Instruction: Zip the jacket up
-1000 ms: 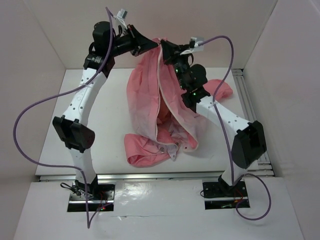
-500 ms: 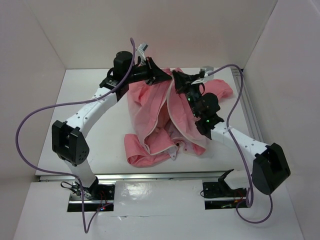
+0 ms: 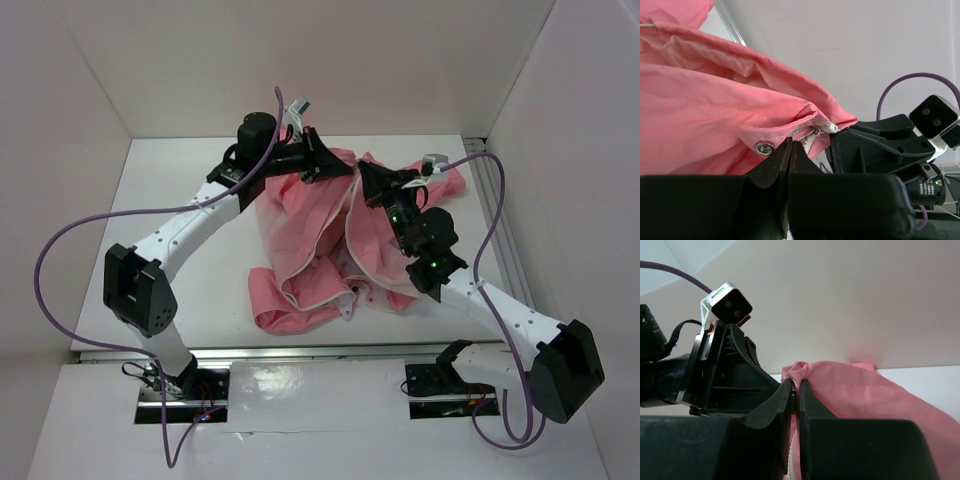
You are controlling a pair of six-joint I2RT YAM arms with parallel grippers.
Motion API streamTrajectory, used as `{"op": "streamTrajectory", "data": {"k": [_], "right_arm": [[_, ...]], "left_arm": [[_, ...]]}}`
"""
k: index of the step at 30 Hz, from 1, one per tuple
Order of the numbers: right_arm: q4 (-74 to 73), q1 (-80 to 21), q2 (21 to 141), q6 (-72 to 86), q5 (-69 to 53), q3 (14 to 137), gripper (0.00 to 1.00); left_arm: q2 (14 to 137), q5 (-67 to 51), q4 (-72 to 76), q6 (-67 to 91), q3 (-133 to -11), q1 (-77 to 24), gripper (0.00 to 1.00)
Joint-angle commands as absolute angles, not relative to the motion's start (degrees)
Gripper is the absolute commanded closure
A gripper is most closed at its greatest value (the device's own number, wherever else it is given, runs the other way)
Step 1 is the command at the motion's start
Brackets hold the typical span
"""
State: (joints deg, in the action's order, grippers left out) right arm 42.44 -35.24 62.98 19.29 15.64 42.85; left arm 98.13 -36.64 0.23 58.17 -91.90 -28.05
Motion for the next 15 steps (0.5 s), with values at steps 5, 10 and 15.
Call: {"op": "streamTrajectory", "data": {"k": [5,10,15], "right_arm": [[47.6,-36.0,60.8,22.0,20.6,46.8,1.0],[50.4,-36.6,63.6,22.0,22.1,46.8,1.0],[51.1,-36.6,65.0,22.0,22.1,47.4,1.0]], "left_arm": [[90.2,-32.2,2.1,58.4,-82.7,-27.7,1.0],[87.3,-30.1,2.9,61.3,-80.2,-30.4,1.0],[84.2,-27.8,7.5,65.7,-75.2,-31.6,1.0]]}}
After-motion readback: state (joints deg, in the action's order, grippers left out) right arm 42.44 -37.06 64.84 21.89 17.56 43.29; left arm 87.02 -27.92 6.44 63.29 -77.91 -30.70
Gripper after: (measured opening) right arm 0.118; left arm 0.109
